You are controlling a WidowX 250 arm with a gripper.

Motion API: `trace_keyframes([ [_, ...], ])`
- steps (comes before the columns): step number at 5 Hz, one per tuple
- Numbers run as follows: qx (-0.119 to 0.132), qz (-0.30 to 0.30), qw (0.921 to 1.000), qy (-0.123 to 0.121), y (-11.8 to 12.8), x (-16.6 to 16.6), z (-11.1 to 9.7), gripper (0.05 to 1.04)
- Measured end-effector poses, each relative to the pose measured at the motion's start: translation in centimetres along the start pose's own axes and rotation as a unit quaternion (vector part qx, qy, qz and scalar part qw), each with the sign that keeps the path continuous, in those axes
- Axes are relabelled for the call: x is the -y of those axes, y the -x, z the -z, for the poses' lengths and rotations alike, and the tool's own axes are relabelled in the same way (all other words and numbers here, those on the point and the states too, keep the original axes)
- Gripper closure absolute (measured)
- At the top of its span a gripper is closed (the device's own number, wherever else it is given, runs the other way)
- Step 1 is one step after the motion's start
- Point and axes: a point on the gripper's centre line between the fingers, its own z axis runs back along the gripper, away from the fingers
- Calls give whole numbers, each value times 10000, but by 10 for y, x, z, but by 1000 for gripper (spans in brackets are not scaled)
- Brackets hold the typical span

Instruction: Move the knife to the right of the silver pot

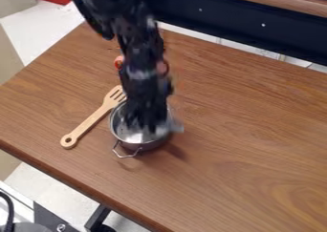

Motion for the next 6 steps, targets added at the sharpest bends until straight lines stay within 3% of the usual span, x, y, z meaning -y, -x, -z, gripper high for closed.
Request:
trace_keyframes([
  [1,-65,167,9994,279,4,8,-31,840],
  [2,-41,581,9981,204,14,14,-41,840],
  [3,-52,1721,9850,123,33,30,-47,840],
  [4,46,2958,9546,366,48,43,-36,840],
  [5,83,4162,9085,356,57,50,-19,840],
  [6,159,5232,8506,504,68,57,-10,840],
])
